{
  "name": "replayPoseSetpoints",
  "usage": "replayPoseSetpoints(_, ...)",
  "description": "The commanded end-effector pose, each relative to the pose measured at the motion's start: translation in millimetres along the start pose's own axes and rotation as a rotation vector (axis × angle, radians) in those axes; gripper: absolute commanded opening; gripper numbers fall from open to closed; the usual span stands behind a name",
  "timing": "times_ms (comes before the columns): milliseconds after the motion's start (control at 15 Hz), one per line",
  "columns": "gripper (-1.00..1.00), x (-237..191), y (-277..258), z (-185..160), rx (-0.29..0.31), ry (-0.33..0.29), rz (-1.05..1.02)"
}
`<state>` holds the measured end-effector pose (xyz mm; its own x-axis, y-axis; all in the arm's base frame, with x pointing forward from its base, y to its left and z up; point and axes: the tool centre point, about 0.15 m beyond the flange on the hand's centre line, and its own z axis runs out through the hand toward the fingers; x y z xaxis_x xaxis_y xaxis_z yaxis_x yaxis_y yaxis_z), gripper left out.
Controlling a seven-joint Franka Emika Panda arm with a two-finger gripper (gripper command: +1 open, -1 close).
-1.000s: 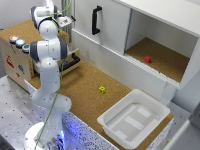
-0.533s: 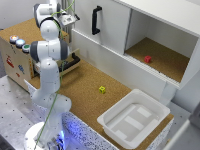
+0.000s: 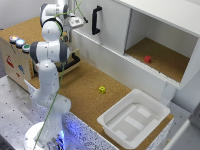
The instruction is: Put the grasped purple object in the drawer
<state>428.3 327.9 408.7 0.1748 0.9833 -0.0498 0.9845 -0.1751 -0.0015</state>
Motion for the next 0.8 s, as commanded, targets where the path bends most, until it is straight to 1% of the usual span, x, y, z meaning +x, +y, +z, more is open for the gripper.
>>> replayPoseSetpoints(0, -1.0, -24.1, -22.9, 59.2, -0.104, 0.137, -0.03)
replayPoseSetpoints(67, -1.0, -25.1, -23.8, 67.0, -0.102, 0.136, -0.03)
replayPoseSetpoints(267, -1.0, -25.2, -18.1, 78.3, -0.098, 0.172, 0.006)
replayPoseSetpoints(333, -1.0, -24.5, -16.7, 78.8, -0.084, 0.177, 0.012)
replayPoseSetpoints(467, -1.0, -23.5, -19.4, 79.9, -0.082, 0.176, 0.001)
replayPoseSetpoints(600, -1.0, -22.1, -24.3, 82.6, -0.071, 0.156, 0.001)
replayPoseSetpoints(667, -1.0, -21.7, -29.4, 84.2, -0.082, 0.155, -0.009)
replayPoseSetpoints(733, -1.0, -20.6, -31.8, 84.6, -0.077, 0.146, -0.011)
